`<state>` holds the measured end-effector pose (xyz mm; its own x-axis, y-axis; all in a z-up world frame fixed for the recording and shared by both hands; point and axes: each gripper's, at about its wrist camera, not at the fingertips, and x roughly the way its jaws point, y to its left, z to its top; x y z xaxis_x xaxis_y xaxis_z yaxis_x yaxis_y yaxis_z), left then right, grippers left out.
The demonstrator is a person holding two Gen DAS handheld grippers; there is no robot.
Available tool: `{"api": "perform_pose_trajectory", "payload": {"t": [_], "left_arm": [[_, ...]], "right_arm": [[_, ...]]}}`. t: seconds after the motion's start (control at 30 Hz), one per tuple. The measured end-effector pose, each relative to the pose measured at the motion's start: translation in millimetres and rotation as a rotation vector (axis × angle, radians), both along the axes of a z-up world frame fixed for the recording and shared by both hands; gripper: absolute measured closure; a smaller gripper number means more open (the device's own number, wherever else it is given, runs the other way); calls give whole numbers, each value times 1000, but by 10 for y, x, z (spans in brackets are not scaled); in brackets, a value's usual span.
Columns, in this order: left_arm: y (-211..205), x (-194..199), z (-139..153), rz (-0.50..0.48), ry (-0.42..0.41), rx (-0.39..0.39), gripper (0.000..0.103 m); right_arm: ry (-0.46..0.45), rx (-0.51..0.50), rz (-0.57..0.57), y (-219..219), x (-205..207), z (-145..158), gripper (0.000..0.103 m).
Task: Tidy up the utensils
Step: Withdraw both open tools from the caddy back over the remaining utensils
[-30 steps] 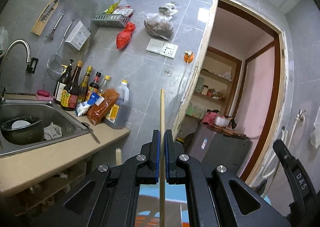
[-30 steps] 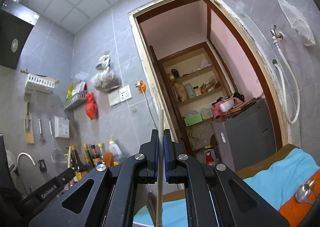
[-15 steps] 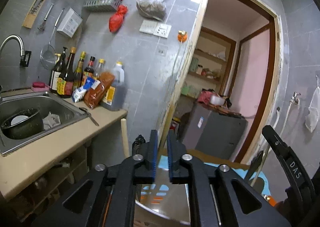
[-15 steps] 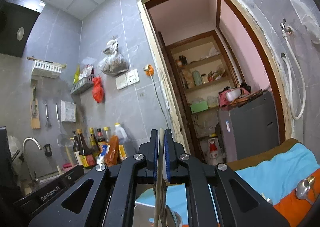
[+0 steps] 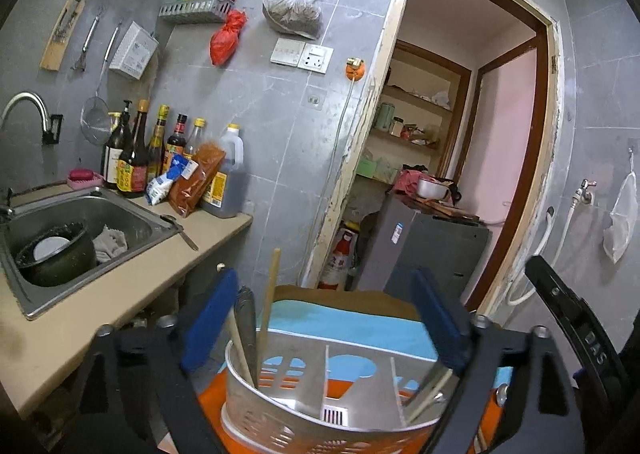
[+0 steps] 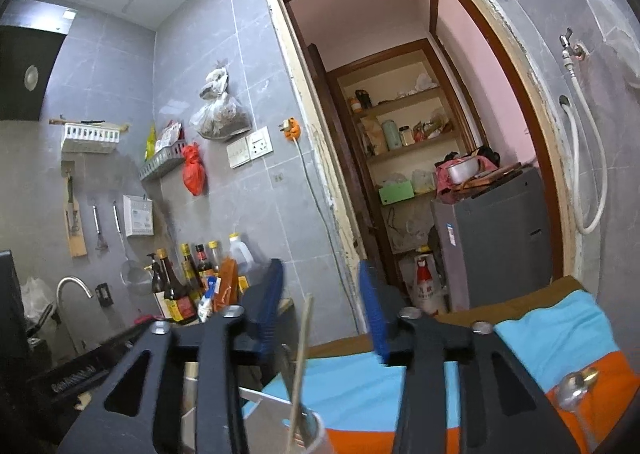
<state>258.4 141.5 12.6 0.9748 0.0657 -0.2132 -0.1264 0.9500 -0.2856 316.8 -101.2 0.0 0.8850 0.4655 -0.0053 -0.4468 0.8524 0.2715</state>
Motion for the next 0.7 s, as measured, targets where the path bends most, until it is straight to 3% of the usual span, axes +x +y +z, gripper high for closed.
{"api": "perform_pose_trajectory", "payload": {"t": [0.07,0.13,0.27,0.37,0.7], "left_arm": [[-95,-40,81,17,-2,22,5],[-207,-70,155,28,-1,48,3],[-489,-114,254,34,19,109,2],[-700,-134,286,27,26,135,2],[-1497,-142,239,-17,25,182,2]], "right_arm": [[12,-10,-8,-106,-29,40,41],[21,-22,-14,-245,-68,90,26],[42,-48,-25,-497,-118,178,15],[54,-70,-40,-680,-156,213,0],[54,-141,-121,-1430,-243,272,0]]}}
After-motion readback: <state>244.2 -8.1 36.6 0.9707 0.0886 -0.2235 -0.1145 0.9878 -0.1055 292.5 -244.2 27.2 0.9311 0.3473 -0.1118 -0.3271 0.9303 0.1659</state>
